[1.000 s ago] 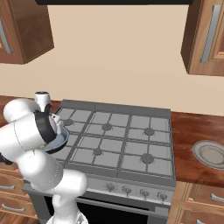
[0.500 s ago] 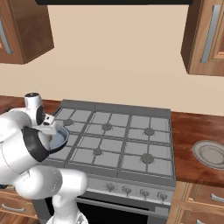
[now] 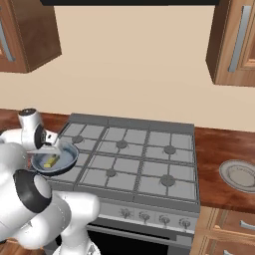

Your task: Pick up the butter stick and place it in the pan. Then turn on the burner for the pan.

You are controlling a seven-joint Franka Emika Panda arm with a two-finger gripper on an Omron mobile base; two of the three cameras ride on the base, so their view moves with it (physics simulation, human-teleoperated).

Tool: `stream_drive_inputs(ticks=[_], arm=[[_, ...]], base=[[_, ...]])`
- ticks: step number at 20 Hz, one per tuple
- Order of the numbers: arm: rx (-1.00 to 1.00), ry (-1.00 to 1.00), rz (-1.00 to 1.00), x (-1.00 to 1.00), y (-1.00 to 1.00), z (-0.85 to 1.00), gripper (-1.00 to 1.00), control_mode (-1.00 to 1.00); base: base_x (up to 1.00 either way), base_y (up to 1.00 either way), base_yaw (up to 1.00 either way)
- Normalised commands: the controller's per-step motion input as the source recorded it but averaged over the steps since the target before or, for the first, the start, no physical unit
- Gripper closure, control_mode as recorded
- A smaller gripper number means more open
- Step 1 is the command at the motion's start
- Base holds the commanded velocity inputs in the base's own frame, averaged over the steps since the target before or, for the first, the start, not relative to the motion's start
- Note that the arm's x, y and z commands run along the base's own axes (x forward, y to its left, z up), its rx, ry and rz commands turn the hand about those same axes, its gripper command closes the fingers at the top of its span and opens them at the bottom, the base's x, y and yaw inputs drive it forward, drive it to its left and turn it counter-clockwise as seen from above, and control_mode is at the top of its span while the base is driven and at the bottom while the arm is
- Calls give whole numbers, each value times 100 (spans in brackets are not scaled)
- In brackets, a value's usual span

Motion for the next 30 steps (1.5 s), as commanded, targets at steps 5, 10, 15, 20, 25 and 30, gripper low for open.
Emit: stream_drive_inputs(ticks=[5, 10, 15, 20, 25, 30], arm=[[0, -15, 0, -13, 5, 1, -100, -100], [0, -18, -4, -27, 10, 0, -100, -100], [1, -18, -7, -23, 6, 0, -100, -100], [4, -17, -7, -19, 1, 0, -100, -100], [3, -19, -4, -25, 0, 0, -100, -100], [1, -20, -1, -32, 0, 0, -100, -100]], base=[[0, 0, 0], [0, 0, 0], [0, 0, 0], [0, 0, 0], [0, 0, 0], [0, 0, 0]])
